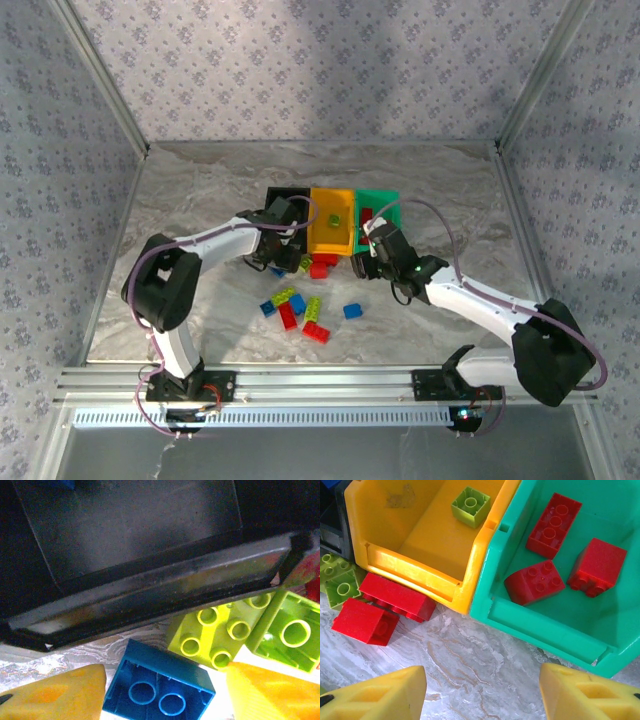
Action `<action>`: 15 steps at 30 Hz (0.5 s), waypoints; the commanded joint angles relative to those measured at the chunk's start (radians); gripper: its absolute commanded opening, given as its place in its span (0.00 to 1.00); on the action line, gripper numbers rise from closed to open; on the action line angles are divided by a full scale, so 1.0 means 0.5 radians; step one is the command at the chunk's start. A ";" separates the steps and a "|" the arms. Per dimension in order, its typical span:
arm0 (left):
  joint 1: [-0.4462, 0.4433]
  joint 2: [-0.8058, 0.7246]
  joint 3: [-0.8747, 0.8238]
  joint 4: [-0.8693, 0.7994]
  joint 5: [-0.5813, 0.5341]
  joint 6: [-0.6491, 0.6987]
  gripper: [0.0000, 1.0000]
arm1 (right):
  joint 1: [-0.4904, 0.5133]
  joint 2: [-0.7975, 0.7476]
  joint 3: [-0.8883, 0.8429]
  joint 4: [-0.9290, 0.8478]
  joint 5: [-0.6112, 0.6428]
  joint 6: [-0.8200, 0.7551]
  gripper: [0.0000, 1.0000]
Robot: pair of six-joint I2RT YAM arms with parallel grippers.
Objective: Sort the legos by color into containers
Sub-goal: Pick up the lego from the center of the table.
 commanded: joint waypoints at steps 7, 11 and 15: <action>-0.011 0.037 -0.040 -0.133 -0.002 0.015 0.65 | -0.014 -0.032 -0.032 0.033 -0.001 0.037 0.63; -0.009 -0.004 -0.053 -0.215 0.042 0.032 0.65 | -0.012 -0.047 -0.047 0.030 0.007 0.043 0.63; -0.002 -0.127 -0.107 -0.181 0.041 0.035 0.66 | -0.015 -0.047 -0.065 0.056 -0.002 0.053 0.63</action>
